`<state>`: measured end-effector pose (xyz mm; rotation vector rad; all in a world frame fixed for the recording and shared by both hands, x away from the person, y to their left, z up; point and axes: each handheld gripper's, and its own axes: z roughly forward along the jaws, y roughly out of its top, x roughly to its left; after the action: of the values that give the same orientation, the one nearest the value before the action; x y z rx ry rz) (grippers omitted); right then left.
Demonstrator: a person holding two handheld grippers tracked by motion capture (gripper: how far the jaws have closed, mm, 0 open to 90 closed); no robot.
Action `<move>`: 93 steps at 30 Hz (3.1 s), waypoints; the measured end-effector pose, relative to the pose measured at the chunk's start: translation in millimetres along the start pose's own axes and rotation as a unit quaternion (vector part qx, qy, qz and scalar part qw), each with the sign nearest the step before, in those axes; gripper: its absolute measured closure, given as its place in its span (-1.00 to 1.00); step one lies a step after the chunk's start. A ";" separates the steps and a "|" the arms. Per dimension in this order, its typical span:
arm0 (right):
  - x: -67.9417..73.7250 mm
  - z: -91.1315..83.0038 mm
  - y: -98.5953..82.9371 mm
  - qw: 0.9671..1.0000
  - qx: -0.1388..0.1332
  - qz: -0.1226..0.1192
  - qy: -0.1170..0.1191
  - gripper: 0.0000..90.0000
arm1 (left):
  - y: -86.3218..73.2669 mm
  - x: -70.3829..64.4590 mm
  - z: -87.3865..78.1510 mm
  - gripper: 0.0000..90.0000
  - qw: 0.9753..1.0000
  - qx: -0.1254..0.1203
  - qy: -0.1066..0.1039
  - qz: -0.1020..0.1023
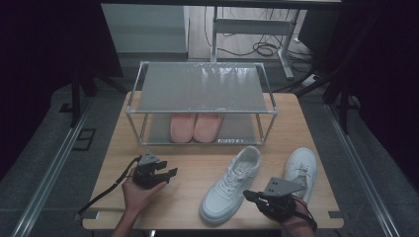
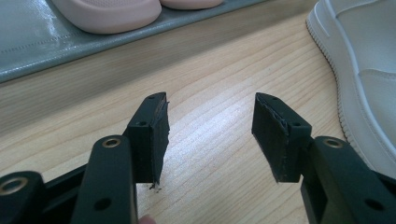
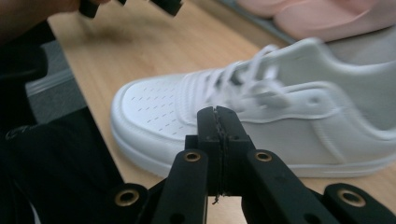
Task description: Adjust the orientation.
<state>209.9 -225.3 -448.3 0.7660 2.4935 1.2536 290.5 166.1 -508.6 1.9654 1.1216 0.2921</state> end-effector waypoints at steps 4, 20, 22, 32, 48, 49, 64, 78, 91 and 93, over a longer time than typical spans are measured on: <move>5.9 11.6 -4.3 1.000 0.014 -0.002 0.016 0.99 | -0.1 -0.1 -0.2 0.03 1.000 -0.001 0.001 0.000; 20.0 40.0 -18.9 0.996 0.049 -0.013 0.074 0.99 | 0.0 0.8 -0.7 0.03 1.000 -0.006 0.006 -0.002; 20.8 44.5 -21.7 0.995 0.054 -0.013 0.078 0.99 | -0.1 0.7 -0.5 0.03 1.000 -0.005 0.005 -0.002; 16.5 56.8 -24.2 0.995 0.049 -0.005 0.090 1.00 | -0.2 0.6 -0.1 0.03 1.000 -0.004 0.005 -0.003; 11.2 94.4 -0.5 0.995 0.037 -0.007 0.096 1.00 | -0.7 2.1 -0.3 0.03 1.000 -0.004 0.010 -0.004; 11.0 96.2 0.8 0.995 0.037 -0.006 0.095 1.00 | -0.6 2.4 -0.1 0.03 1.000 -0.004 0.010 -0.004; 2.5 123.3 20.8 0.996 0.038 -0.002 0.083 1.00 | -0.2 3.5 -2.8 0.03 1.000 -0.007 0.010 -0.006; -1.6 133.9 28.1 0.997 0.036 0.003 0.075 1.00 | -0.7 3.9 -1.9 0.03 1.000 -0.004 0.011 -0.006; -5.5 77.0 39.6 1.000 -0.004 -0.002 0.027 1.00 | 0.3 5.8 -5.5 0.03 1.000 -0.008 0.013 -0.007; -9.0 63.6 41.5 1.000 -0.012 0.000 0.019 1.00 | 0.5 5.8 -5.8 0.03 1.000 -0.009 0.013 -0.008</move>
<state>259.4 -167.2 -453.5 0.7428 2.5049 1.3072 290.9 173.8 -505.7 1.9405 1.1468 0.3181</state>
